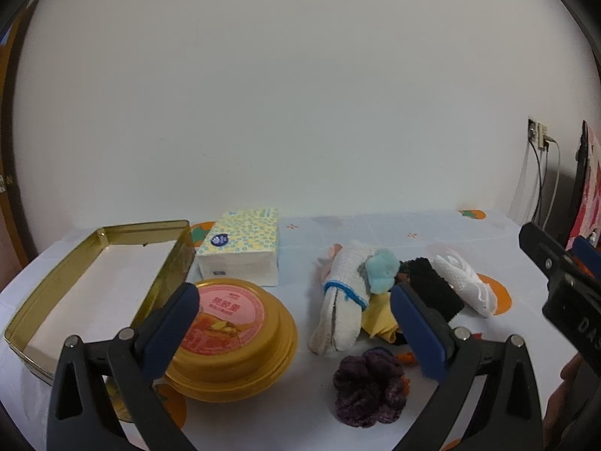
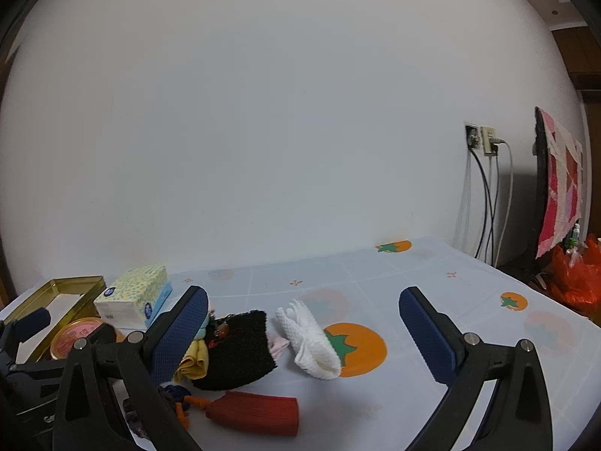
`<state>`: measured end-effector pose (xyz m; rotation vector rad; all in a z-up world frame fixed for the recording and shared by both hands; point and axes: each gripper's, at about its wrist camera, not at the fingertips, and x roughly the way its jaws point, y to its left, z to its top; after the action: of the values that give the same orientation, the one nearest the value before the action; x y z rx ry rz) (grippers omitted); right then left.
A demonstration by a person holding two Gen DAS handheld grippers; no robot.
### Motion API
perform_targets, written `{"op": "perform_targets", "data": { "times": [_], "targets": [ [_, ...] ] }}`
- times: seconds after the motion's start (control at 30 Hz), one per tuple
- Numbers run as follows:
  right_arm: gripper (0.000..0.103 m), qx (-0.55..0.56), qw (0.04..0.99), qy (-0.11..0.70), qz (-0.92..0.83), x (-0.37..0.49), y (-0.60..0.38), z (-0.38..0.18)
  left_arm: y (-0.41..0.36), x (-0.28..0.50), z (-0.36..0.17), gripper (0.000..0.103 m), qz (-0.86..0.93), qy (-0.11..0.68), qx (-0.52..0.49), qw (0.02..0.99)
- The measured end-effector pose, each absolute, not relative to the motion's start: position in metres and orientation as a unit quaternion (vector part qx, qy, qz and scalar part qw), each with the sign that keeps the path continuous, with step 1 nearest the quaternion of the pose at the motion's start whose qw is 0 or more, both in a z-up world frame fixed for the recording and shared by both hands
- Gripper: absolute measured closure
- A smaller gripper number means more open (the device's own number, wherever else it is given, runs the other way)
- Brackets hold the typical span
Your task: Organize soft objects
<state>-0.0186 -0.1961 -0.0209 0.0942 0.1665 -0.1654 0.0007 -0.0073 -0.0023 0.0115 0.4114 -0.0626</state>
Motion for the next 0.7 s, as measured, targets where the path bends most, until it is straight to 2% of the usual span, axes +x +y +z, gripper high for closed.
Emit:
{"op": "perform_targets", "data": {
  "times": [0.37,0.53,0.6,0.7],
  "targets": [
    [0.000,0.047,0.990,0.083,-0.102,-0.020,-0.202,-0.019,-0.023,-0.002,-0.006,0.000,-0.106,0.232,0.031,0.966],
    [0.000,0.073,0.988,0.083,-0.112,-0.021,-0.215,-0.016,-0.030,0.001,-0.014,0.001,-0.130,0.281,0.038,0.950],
    [0.000,0.088,0.986,0.083,-0.112,-0.022,-0.220,-0.016,-0.032,0.004,-0.019,0.002,-0.125,0.303,0.042,0.944],
    [0.000,0.108,0.984,0.086,-0.111,-0.021,-0.227,-0.016,-0.036,0.010,-0.027,0.015,-0.122,0.337,0.050,0.932]
  ]
}}
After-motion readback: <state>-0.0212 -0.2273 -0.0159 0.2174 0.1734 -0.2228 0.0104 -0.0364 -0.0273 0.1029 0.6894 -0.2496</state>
